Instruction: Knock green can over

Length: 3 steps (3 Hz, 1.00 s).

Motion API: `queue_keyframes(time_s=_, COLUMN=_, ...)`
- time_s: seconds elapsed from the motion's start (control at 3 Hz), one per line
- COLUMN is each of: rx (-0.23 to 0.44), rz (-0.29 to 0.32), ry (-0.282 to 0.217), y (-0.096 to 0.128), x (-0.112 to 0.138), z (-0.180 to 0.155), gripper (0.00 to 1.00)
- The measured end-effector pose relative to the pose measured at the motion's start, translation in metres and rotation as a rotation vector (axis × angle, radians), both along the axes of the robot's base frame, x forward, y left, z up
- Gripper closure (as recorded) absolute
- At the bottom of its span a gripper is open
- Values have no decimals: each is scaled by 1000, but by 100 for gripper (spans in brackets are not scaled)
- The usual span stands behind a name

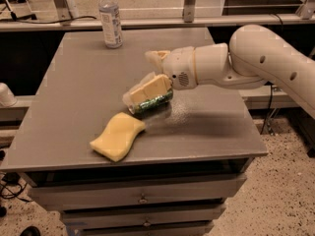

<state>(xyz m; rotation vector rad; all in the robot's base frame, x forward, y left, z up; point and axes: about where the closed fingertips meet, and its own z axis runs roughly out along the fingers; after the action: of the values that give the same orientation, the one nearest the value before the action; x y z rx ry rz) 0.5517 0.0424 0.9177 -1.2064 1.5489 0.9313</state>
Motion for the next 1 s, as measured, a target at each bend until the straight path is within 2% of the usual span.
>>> queue_keyframes(time_s=0.33, rx=-43, rz=18, ry=-29, y=-18, x=12, z=-16, gripper=0)
queue_keyframes(time_s=0.67, rx=-79, rz=-25, ry=-44, y=-65, x=35, z=-27, gripper=0)
queue_keyframes(time_s=1.0, rx=-106, rz=-108, ry=-54, y=-132, x=57, z=-26, gripper=0)
